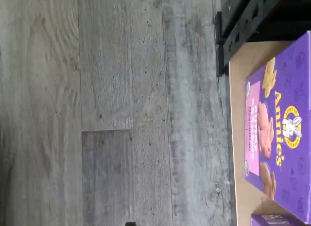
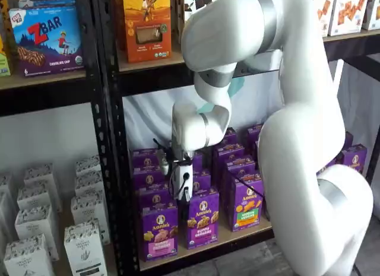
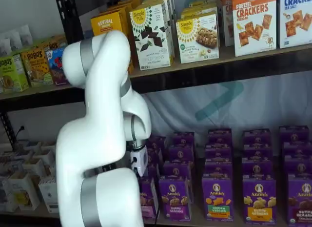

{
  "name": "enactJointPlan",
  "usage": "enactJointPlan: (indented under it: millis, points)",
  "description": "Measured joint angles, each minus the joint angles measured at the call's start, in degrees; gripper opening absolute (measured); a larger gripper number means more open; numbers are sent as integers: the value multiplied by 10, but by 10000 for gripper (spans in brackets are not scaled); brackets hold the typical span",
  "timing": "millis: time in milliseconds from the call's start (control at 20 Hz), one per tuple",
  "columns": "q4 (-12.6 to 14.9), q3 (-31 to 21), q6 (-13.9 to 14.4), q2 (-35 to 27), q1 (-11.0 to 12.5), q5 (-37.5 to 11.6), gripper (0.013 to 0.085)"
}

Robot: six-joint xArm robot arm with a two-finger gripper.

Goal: Pick up the purple box with a pink patch in the middle, on the bottom shelf, the first box from the left

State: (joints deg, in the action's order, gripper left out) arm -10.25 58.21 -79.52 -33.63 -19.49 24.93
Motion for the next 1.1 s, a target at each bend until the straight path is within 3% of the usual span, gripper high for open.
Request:
enactJointPlan:
  millis: [50, 150, 250, 700, 1100]
  points:
    - [-10, 0, -9, 0, 0, -1, 850]
    - [-82, -4, -73, 7, -2, -3, 850]
    - [-97, -5, -86, 11, -2, 0, 850]
    - [-88, 2, -76, 7, -3, -6, 850]
    - [-78, 42, -70, -34, -1, -17, 850]
